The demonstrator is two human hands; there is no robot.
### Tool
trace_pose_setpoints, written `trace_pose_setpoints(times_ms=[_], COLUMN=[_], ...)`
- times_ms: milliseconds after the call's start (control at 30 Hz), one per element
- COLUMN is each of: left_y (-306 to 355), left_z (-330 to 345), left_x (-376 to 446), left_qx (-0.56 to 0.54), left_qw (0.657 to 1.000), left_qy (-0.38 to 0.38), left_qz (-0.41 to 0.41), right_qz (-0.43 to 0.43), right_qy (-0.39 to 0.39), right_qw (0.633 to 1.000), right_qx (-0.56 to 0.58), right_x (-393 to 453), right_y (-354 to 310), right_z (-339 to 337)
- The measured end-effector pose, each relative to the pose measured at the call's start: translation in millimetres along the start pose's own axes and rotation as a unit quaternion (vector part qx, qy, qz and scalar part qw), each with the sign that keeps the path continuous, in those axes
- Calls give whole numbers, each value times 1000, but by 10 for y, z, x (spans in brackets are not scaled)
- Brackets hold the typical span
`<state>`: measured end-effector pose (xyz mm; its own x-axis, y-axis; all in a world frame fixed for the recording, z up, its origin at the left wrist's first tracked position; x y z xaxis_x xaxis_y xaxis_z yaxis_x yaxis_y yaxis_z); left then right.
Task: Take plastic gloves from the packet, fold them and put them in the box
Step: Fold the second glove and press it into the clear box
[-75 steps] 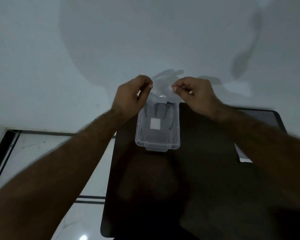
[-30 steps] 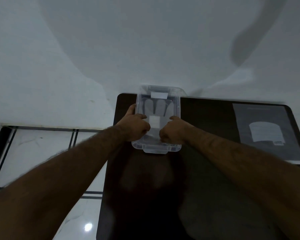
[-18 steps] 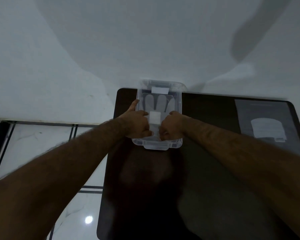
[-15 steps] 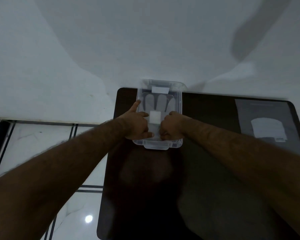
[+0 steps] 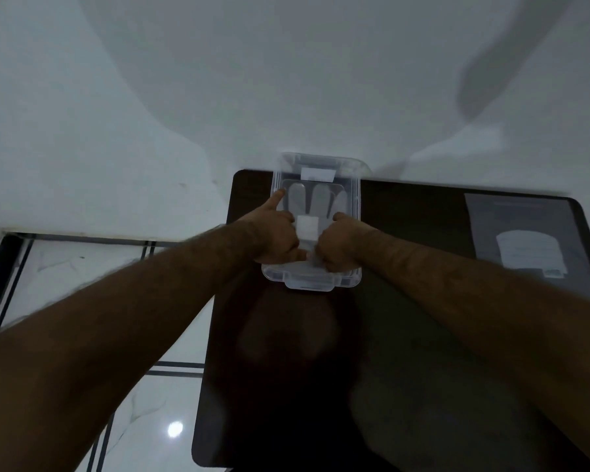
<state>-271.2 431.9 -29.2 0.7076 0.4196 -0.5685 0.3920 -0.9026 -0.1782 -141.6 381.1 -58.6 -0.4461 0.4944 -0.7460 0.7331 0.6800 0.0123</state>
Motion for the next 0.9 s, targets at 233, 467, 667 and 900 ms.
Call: trace_pose_setpoints(times_ms=[233,467,667,900], left_y=[-153,-362,-339,8], left_z=[-228,-237,-277,-126], left_x=[211,359,128,-600], left_qx=[15,61,44,-58], left_qw=[997,992,994,986], left_qy=[-56,-68,64,101], left_qz=[-48,-88,-73,-116], right_qz=[29,109,115,124], right_qy=[26,56,77,125], right_qw=[999,990,990,983], right_qx=[-7,65,35,56], right_x=[22,143,-135,-769], right_y=[120,513,397,-72], right_z=[-153,-273,-324,-198])
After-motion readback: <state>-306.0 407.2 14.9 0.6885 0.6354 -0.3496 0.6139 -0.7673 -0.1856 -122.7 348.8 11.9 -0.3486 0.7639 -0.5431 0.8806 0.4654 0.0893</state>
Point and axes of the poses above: each hand's wrist, its own x-axis towards the middle knuckle, its own z-axis out of the palm, y = z × x, the point moved 5 cm from there along x, towards the middle knuckle, and after that the axes turned 11 degrees about -z, right-handed, at the moved point
